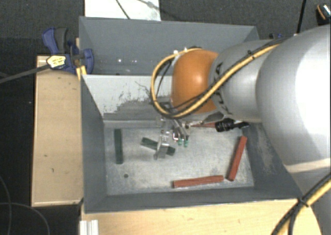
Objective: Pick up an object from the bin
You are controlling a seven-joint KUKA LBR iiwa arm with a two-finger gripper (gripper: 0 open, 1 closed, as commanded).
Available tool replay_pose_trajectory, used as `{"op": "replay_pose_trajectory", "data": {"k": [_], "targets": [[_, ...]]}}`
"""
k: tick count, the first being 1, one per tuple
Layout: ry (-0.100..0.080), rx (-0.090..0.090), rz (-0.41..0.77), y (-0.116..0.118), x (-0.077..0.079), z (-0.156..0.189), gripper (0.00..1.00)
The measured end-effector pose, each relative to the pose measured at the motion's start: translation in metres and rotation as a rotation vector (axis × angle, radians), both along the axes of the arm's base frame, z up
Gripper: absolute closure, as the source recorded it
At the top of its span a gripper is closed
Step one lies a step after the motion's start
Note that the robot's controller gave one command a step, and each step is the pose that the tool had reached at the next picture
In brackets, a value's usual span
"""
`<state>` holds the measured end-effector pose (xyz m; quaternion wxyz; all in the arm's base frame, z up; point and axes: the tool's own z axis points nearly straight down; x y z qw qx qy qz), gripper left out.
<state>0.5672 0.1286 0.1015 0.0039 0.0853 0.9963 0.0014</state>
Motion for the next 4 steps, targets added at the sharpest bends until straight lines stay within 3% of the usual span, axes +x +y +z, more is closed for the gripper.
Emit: {"op": "replay_pose_trajectory", "data": {"k": [1, 2, 3, 4], "targets": [[0.0, 0.001, -0.192, -0.005, -0.007, 0.028, 0.0], [0.013, -0.002, -0.287, -0.002, -0.022, -0.034, 0.0], [0.011, -0.001, -0.286, -0.002, -0.022, -0.034, 0.0], [0.01, -0.001, -0.286, -0.002, -0.022, -0.033, 1.0]]}}
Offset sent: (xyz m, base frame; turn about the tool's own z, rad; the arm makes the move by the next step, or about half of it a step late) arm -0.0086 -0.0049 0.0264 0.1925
